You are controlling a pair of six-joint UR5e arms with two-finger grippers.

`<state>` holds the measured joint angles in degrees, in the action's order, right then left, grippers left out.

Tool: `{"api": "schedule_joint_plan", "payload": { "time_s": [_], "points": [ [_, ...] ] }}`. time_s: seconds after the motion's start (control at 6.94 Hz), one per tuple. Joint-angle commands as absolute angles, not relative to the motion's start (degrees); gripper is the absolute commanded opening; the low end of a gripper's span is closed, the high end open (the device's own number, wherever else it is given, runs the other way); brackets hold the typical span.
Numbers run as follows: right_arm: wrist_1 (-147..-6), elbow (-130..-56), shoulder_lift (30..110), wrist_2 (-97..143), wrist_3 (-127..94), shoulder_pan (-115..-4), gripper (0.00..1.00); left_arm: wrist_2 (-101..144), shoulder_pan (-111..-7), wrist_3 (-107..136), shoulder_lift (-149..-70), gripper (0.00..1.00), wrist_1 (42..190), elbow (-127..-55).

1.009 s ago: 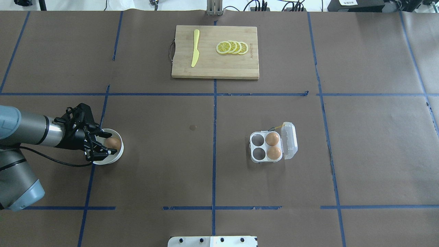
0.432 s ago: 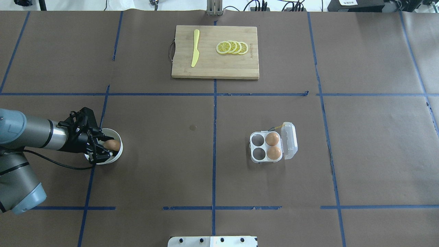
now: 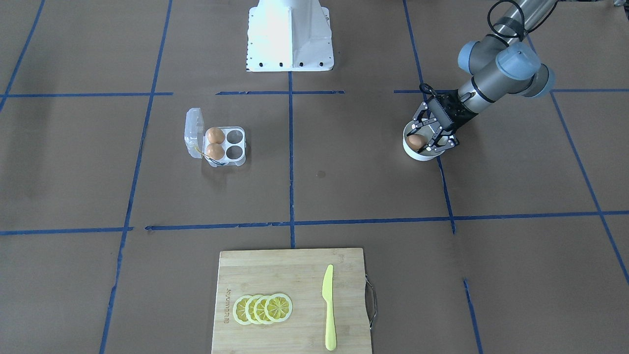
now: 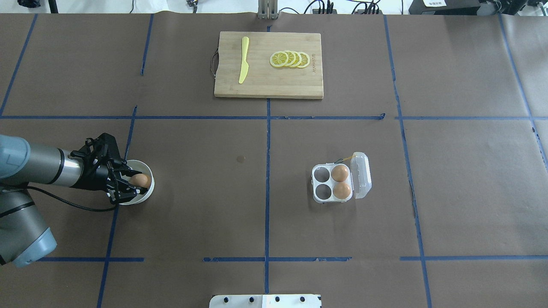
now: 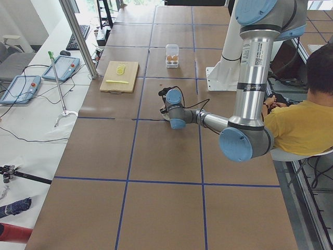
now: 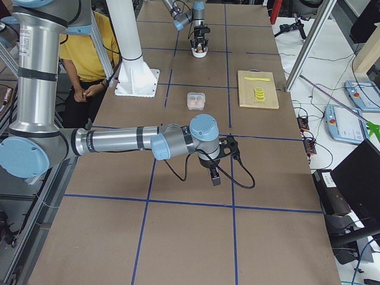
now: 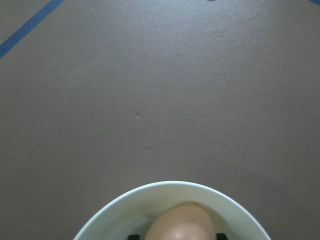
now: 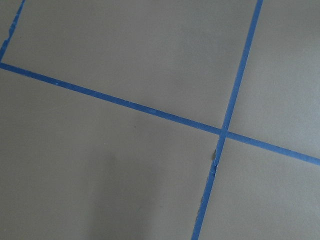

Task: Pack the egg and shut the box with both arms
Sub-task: 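Close the left gripper on the brown egg in the bowl, then lift the egg with the left gripper and carry it to the egg box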

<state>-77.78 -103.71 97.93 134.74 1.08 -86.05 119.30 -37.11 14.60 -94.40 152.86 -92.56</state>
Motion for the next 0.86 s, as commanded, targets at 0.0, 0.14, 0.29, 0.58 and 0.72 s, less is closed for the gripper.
{"api": "schedule_joint_plan", "payload": {
  "time_s": [0.0,0.14,0.29,0.58,0.72],
  "points": [
    [-77.78,-103.71,97.91,134.74,1.05,-86.04,1.00,119.44,-38.40,14.59,-93.69,0.16,153.63,-95.08],
    [-77.78,-103.71,97.91,134.74,1.05,-86.04,1.00,119.62,-39.89,14.68,-93.00,0.16,155.46,-96.75],
    [-77.78,-103.62,97.91,134.74,1.05,-86.04,1.00,119.45,-41.03,15.72,-93.34,0.16,158.61,-97.64],
    [-77.87,-103.62,97.82,134.74,0.79,-86.04,1.00,119.01,-41.57,31.02,-97.96,0.14,162.93,-97.47],
    [-77.87,-103.62,97.82,134.74,0.70,-86.04,1.00,118.66,-41.05,37.73,-103.91,0.13,162.95,-95.73]
  ]
}}
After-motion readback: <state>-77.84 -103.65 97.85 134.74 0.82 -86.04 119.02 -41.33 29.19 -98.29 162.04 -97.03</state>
